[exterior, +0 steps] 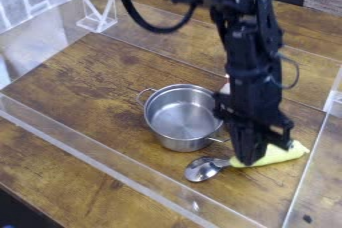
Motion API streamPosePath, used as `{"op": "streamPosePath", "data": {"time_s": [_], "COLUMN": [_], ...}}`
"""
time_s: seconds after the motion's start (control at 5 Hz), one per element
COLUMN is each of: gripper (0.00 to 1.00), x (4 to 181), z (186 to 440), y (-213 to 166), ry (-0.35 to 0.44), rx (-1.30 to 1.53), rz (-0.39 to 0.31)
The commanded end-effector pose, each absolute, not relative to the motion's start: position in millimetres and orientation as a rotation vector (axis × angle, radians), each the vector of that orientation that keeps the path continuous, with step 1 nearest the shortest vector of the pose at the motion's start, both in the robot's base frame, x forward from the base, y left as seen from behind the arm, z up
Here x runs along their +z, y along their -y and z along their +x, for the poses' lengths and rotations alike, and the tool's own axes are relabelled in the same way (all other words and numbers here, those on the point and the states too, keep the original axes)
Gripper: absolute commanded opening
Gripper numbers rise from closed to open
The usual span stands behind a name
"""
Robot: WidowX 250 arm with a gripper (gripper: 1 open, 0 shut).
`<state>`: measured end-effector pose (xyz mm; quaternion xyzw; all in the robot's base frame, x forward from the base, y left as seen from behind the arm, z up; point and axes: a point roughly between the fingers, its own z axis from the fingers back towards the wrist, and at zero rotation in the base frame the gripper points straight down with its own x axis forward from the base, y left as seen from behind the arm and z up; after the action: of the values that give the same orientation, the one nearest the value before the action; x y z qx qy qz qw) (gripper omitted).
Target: Move the green spoon to the right side of the table
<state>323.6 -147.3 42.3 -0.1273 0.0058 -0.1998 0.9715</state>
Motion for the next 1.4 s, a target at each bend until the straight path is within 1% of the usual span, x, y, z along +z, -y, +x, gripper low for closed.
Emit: {"op": "streamPosePath", "data": {"time_s": [0.0,0.2,0.4,0.6,0.8,1.0,1.2], "gripper": [1.00,1.00,0.00,0.00,1.00,1.00,0.00], "x": [51.2,42.4,31.5,24.0,20.3,17.1,13.6], "z": [339,337,339,340,338,332,327], "y": [138,138,137,134,134,133,129], "ry": [-0.012,-0.049,-0.085,-0.124,-0.159,-0.191,-0.223], "rx": [-0.400,-0.304,-0.227,-0.237,-0.236,-0.211,-0.196], "rz": [-0.266,-0.260,-0.234,-0.209,-0.198,-0.191,-0.178]}}
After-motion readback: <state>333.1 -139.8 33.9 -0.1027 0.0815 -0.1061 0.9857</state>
